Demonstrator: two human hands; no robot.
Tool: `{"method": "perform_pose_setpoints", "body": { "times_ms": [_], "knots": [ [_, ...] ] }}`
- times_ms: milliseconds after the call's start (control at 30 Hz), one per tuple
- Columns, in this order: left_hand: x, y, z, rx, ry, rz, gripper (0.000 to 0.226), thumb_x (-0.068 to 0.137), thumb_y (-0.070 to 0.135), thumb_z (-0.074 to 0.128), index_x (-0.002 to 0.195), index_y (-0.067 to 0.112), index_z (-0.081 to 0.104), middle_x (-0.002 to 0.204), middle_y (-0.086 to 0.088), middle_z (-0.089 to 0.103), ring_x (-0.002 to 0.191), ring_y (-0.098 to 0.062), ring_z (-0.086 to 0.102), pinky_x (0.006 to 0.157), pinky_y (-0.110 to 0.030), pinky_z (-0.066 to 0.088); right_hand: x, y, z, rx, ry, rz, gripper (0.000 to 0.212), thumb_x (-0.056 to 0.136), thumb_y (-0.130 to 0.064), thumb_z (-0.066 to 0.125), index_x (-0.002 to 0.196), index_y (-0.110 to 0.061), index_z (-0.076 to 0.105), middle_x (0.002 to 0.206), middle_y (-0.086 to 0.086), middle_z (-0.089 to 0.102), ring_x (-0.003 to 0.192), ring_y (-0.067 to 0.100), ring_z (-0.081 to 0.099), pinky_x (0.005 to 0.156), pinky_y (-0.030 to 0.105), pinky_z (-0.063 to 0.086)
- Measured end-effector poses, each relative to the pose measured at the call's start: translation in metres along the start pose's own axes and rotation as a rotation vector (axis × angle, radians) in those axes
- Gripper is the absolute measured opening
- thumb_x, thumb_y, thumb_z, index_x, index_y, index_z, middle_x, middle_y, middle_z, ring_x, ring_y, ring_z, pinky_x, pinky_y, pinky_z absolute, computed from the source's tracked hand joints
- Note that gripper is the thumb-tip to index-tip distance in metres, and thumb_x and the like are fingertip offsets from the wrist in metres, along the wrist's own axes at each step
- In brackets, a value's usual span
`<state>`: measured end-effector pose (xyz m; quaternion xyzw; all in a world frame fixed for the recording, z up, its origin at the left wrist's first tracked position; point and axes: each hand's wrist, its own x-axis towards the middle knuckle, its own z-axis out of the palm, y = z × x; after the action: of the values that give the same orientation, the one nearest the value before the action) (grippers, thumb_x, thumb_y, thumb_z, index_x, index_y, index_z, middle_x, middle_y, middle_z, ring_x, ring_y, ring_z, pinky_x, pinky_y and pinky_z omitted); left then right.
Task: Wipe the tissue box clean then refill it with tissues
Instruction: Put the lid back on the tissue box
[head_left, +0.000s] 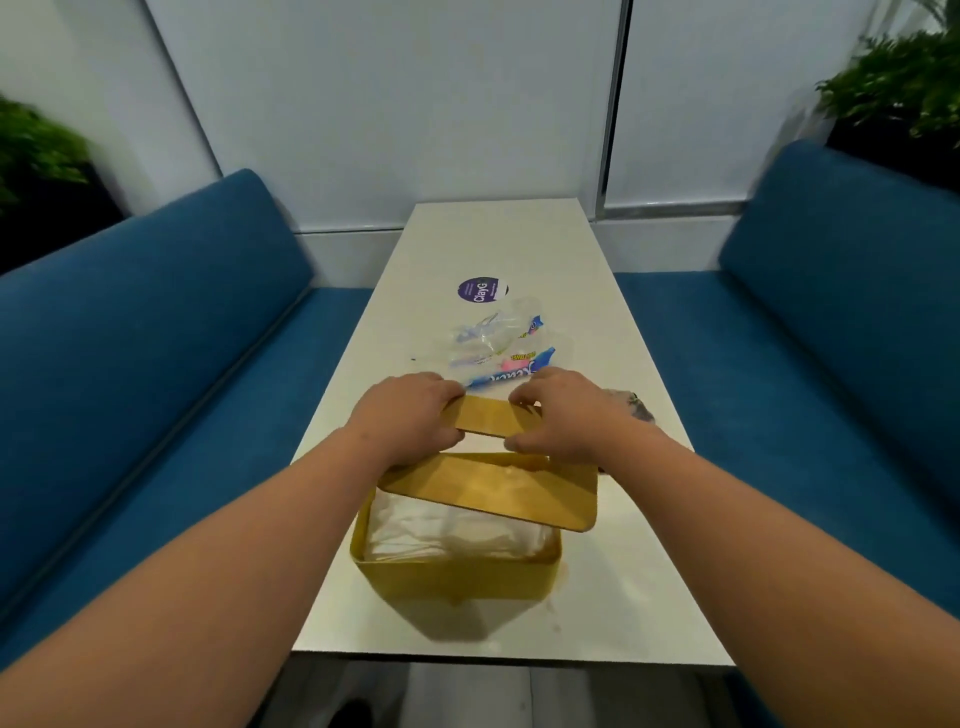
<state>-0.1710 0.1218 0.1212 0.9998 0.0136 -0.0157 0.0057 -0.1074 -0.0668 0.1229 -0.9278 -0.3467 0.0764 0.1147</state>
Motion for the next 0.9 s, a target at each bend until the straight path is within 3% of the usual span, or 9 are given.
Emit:
{"method": "perform_pose_setpoints", "body": {
  "times_ms": [200,467,700,900],
  "knots": [
    [-0.010,-0.020,0.033,-0.089,-0.119,-0.076,0.064,0.086,0.050,0.063,0.144,0.034,0.038,0.141,0.008,0.048,0.124,-0.020,0.048,0.102,-0.037,0.043,0.014,-0.011,0.033,-0.006,-0.115,-0.003,0.064,0.079,-0.056,0.067,0.134,-0.027,0.051,0.126,-0.003,0.052,0.108,0.016,0.051,0.083,0.026,0.042],
    [-0.011,-0.028,0.052,-0.134,-0.139,-0.073,0.069,0.084,0.053,0.064,0.144,0.033,0.037,0.142,0.009,0.046,0.125,-0.019,0.047,0.102,-0.037,0.042,0.017,-0.010,0.052,0.012,-0.103,0.001,0.061,0.077,-0.057,0.067,0.129,-0.028,0.055,0.119,-0.004,0.055,0.103,0.015,0.051,0.088,0.035,0.051],
    [-0.011,-0.032,0.059,-0.167,-0.141,-0.080,0.070,0.083,0.057,0.062,0.144,0.033,0.037,0.141,0.008,0.046,0.125,-0.019,0.046,0.102,-0.037,0.042,0.013,0.000,0.052,0.019,-0.159,0.009,0.067,0.078,-0.053,0.068,0.136,-0.027,0.048,0.129,-0.002,0.051,0.114,0.016,0.048,0.090,0.029,0.045],
    [-0.017,-0.032,0.060,-0.173,-0.137,-0.116,0.071,0.083,0.061,0.060,0.143,0.033,0.038,0.140,0.007,0.048,0.124,-0.019,0.048,0.100,-0.036,0.044,0.015,0.000,0.049,0.036,-0.155,0.007,0.066,0.080,-0.052,0.068,0.138,-0.028,0.047,0.133,-0.003,0.051,0.117,0.017,0.048,0.096,0.031,0.045]
  ]
}}
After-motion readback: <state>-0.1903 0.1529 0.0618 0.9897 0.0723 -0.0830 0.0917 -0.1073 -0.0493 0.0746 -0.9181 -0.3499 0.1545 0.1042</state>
